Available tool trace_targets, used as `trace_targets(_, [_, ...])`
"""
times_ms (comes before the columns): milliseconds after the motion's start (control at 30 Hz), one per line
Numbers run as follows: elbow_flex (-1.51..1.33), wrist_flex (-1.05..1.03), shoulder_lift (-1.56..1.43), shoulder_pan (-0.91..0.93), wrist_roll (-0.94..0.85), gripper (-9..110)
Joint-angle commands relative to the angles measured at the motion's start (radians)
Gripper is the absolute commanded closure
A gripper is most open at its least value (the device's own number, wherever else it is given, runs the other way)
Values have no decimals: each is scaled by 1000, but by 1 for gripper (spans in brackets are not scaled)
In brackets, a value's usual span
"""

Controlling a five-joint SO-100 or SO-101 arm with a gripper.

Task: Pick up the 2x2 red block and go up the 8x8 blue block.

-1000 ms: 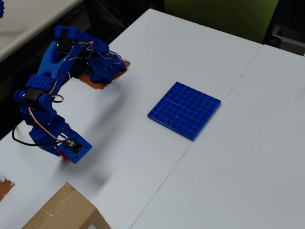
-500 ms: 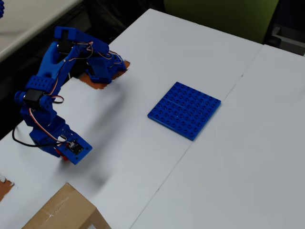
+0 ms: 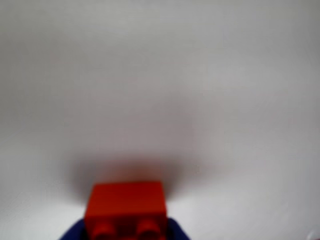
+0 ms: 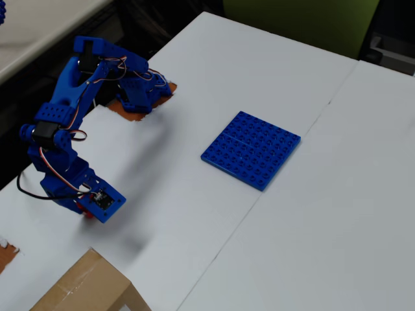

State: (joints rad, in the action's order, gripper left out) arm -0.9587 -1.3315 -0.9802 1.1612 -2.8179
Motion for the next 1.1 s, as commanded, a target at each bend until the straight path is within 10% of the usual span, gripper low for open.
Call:
trace_targets(0, [37, -25, -38, -6, -11, 101])
trace_targets(1067, [61, -327, -545, -287, 78, 101])
